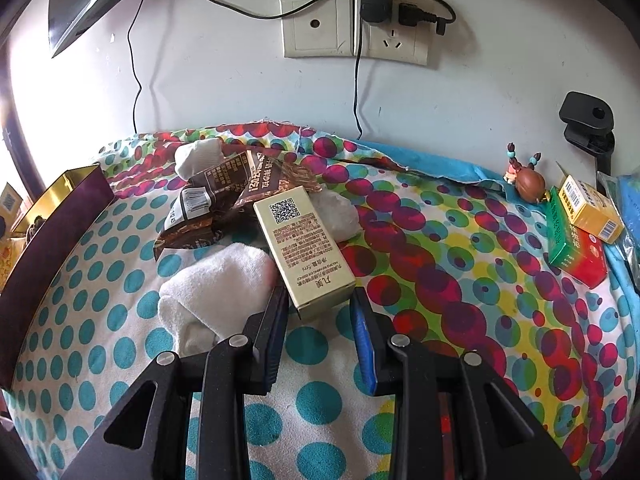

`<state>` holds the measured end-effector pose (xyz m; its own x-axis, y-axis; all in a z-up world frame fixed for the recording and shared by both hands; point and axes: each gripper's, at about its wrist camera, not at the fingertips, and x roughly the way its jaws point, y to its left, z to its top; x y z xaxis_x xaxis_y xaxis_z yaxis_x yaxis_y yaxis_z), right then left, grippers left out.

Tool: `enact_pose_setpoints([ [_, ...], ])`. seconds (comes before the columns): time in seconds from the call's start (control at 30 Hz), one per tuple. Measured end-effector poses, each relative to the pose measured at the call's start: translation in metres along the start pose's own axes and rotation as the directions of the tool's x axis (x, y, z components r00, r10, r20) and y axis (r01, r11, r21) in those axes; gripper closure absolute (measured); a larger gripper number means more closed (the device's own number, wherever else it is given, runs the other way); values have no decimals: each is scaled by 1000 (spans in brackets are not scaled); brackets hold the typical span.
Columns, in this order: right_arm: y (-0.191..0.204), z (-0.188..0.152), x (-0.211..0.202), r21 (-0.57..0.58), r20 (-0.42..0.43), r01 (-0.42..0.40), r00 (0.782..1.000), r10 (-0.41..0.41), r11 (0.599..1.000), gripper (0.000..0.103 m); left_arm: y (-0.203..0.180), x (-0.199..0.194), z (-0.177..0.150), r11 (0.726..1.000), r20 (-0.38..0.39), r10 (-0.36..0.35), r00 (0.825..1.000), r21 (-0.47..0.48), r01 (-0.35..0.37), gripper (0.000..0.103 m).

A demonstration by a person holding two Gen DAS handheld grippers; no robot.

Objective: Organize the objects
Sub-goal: 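Carry the yellow medicine box toward the tin with the left gripper, then lower the yellow medicine box into the tin and open the left gripper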

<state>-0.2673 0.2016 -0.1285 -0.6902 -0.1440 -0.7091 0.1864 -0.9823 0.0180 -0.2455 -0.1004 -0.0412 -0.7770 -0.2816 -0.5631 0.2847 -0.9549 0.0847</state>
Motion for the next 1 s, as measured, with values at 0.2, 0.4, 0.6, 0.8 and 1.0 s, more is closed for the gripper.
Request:
enact_pose_setpoints([
  [0.2, 0, 0, 1, 0, 0, -6, 1000, 6, 1000, 74, 29, -7, 1, 999, -9, 43, 999, -21, -43, 51],
  [0.4, 2, -1, -3, -6, 19, -17, 1000, 18, 1000, 74, 75, -29, -31, 996, -28, 72, 997, -52, -73, 51],
  [0.6, 3, 0, -4, -17, 21, -16, 1000, 16, 1000, 74, 104, -26, -58, 992, -70, 61, 996, -110, -69, 51],
  [0.8, 3, 1, -4, -18, 21, -16, 1000, 16, 1000, 74, 106, -20, -66, 993, -87, 55, 995, -102, -64, 51],
  [1.0, 2, 1, -5, -16, 19, -21, 1000, 22, 1000, 74, 108, 2, -71, 993, -137, 7, 990, -116, -23, 42],
])
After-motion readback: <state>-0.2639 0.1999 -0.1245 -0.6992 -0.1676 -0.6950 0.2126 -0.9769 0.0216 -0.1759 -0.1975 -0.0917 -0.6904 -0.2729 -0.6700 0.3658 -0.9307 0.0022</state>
